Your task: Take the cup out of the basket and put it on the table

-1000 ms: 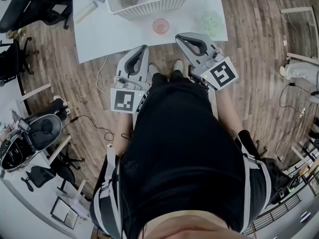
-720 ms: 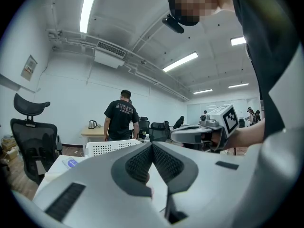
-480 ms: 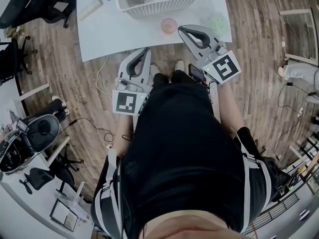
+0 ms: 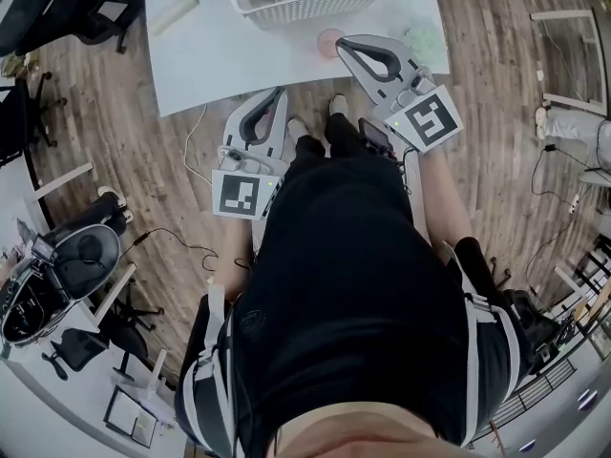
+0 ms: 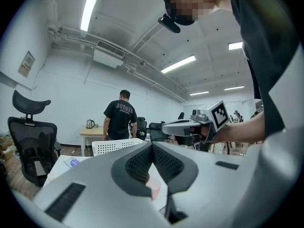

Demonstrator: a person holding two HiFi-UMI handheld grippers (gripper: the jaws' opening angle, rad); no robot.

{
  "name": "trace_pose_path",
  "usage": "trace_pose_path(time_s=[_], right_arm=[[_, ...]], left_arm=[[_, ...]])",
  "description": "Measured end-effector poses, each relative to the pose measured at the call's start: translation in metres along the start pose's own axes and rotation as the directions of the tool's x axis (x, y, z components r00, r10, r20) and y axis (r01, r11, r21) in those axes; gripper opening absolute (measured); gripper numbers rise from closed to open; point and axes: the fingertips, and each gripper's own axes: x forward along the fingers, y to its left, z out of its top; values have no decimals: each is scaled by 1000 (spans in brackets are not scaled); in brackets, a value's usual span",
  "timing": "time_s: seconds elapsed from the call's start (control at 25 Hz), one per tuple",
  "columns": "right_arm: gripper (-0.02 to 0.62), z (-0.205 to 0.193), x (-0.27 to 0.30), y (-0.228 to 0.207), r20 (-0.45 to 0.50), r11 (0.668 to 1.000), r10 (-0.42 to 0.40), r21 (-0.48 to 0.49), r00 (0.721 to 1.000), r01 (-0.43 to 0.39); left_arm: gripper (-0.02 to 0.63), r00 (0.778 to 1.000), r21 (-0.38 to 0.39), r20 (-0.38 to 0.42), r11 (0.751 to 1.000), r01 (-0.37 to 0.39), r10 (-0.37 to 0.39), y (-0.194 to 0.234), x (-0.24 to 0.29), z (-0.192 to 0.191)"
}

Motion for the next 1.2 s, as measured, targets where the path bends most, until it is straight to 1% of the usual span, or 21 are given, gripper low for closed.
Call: trace_pose_path(time_s=[0.32,0.48,0.64,0.72,0.88,1.04,1.2], right_arm=[[18,-1,21,-22,3,999,41,-28,999,-41],[18,-1,35,-40,-2,997,61,-42,998,-61],[18,-5,49,-60,-11,995,83,-52,996,-84],[18,-7,57,-69,-21,994,95,-59,995,-96],[18,-8,72,-86,-28,991,116,-66,993,-118],[20,-25,83,-100,-105,980,145,-120,984,-157],[20,-34,99,-110,-122,974,173,-125,977,-188]], left_arm=[[18,999,-14,16,1000,-27,27,12,17,5],[19,999,-12,5,999,-41,42,21,33,9],[18,999,-2,14,999,-52,52,30,50,16],[18,998,-9,2,998,-66,66,36,57,17],[18,996,-11,11,996,-94,94,48,68,20],[19,992,-29,-2,992,-125,125,57,77,18],[18,989,-32,-9,988,-148,148,66,86,16]])
